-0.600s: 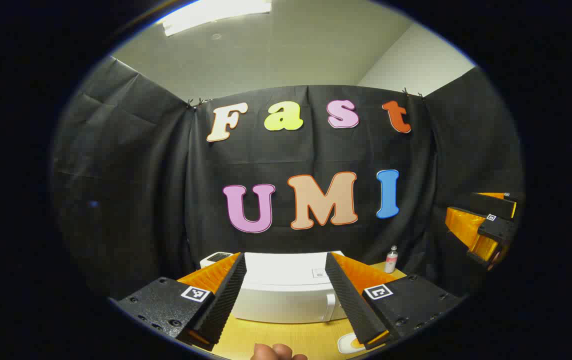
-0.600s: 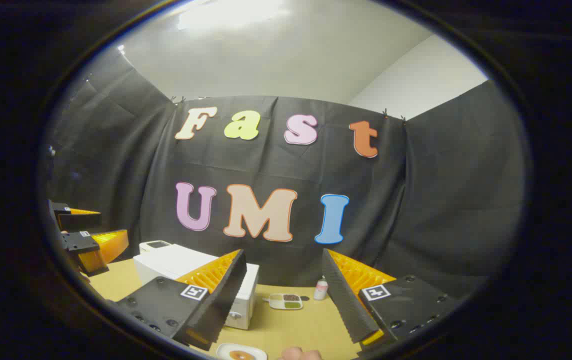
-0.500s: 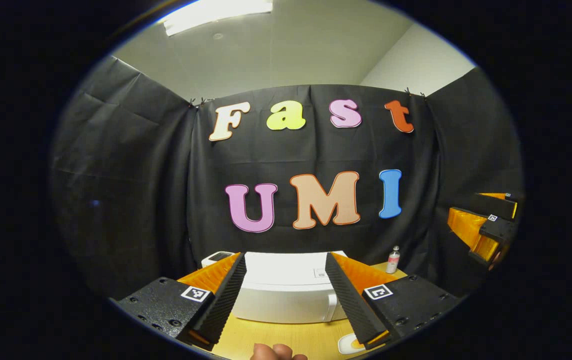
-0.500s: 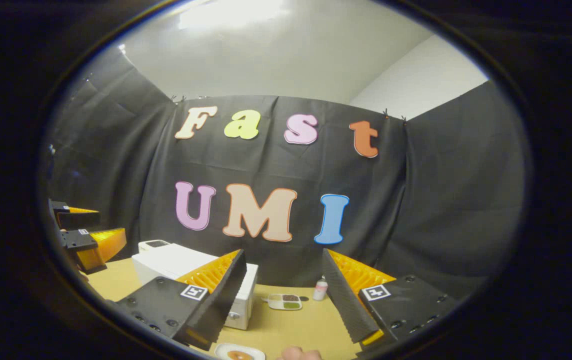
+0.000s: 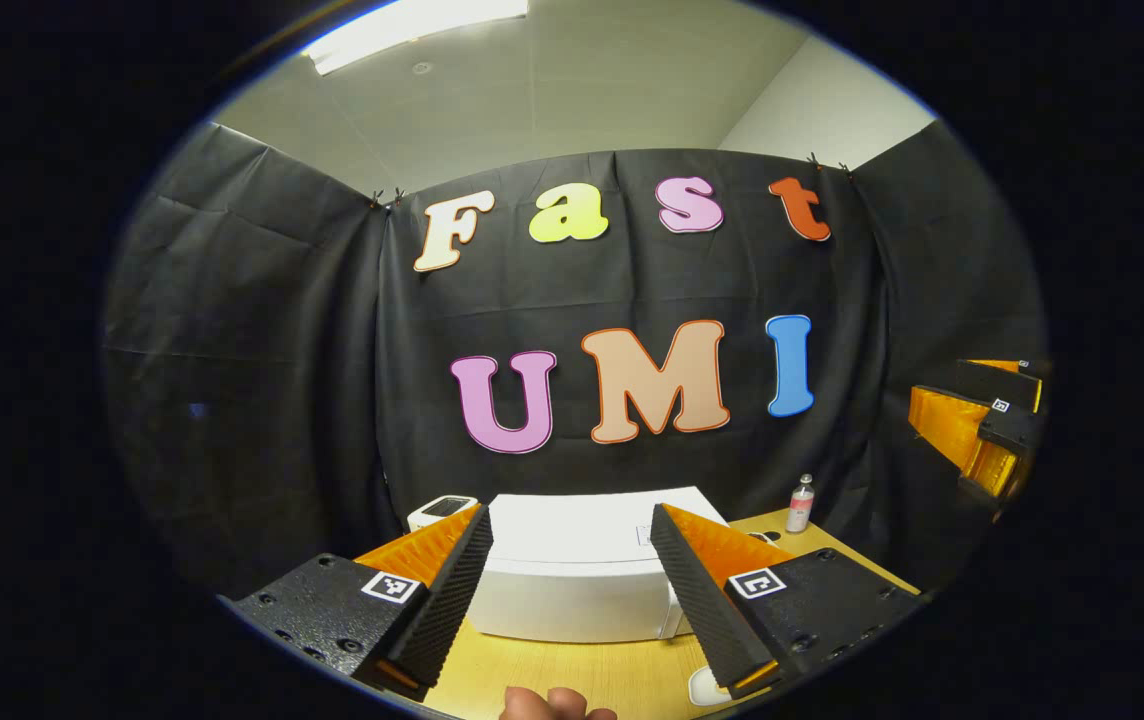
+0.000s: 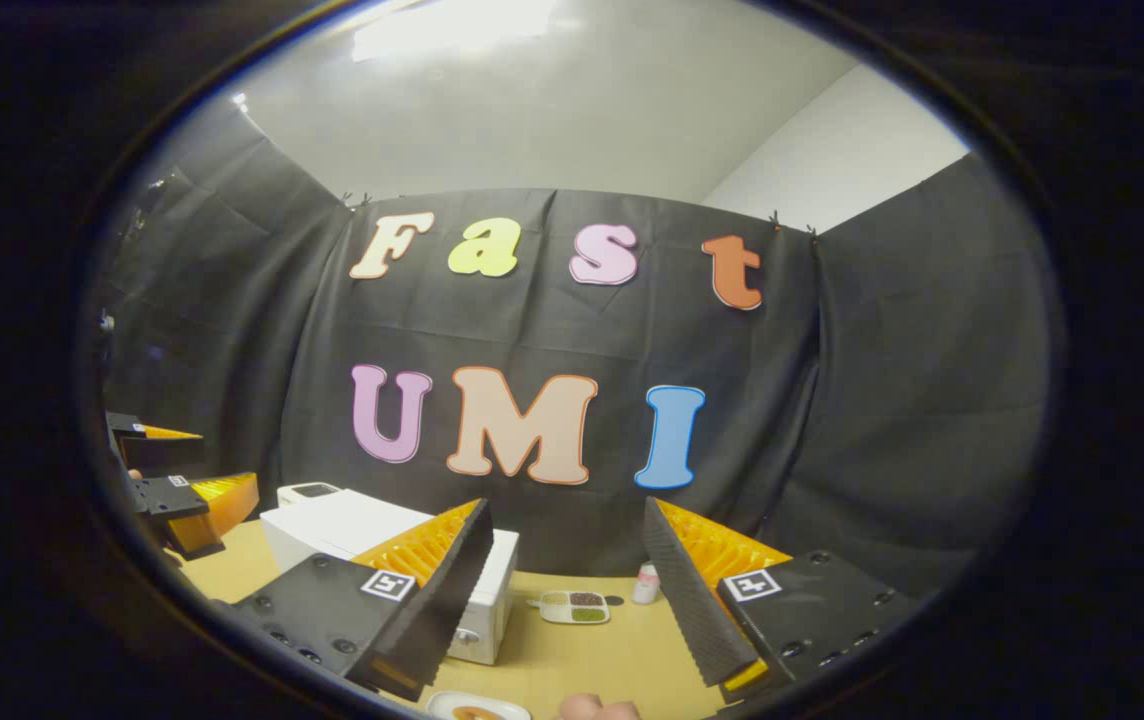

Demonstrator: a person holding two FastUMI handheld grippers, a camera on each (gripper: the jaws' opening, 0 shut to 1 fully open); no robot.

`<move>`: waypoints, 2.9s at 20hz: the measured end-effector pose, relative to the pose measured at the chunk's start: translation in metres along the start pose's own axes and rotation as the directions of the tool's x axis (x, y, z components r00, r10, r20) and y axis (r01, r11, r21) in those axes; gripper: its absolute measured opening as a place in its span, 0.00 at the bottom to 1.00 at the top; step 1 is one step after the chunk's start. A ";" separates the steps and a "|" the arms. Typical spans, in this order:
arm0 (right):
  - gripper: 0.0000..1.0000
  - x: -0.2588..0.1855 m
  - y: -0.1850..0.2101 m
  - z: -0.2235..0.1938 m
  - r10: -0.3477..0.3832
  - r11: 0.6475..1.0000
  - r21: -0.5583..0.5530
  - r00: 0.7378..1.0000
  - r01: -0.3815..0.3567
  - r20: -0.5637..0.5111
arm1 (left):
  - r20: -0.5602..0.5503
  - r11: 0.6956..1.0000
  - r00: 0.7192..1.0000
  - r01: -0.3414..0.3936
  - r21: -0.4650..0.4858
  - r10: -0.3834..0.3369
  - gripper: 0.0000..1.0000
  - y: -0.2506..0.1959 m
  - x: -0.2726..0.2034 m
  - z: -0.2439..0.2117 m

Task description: Open the microwave oven with the left hand, put the food in, and close the microwave oven.

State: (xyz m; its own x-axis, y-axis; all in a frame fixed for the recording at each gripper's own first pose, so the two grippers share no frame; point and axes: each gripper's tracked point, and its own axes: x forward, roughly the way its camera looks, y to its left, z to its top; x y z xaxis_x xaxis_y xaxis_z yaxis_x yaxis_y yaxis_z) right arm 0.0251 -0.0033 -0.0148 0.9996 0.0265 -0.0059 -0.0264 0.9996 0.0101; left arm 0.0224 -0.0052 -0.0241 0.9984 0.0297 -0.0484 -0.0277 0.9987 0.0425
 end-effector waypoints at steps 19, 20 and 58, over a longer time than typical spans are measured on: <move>0.97 0.021 -0.004 -0.014 0.030 0.999 -0.022 0.999 -0.031 -0.026 | -0.063 1.000 0.998 0.014 0.020 -0.012 0.96 -0.017 0.021 -0.028; 0.96 0.020 -0.004 -0.012 0.028 0.999 -0.025 0.999 -0.028 -0.023 | -0.070 1.000 0.997 0.018 0.017 -0.017 0.96 -0.020 0.023 -0.034; 0.97 0.005 -0.051 -0.023 -0.092 0.982 -0.174 0.987 0.069 -0.133 | -0.492 0.972 0.841 0.228 -0.058 -0.227 0.23 -0.147 0.137 -0.332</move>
State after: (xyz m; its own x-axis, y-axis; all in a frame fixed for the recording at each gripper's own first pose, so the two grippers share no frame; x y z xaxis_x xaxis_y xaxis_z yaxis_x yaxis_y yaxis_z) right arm 0.0309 -0.0538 -0.0382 0.9881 -0.0648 -0.1395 0.0415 0.9856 -0.1640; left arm 0.1465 -0.1342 -0.3683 0.8211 -0.1816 -0.5411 0.1983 0.9798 -0.0279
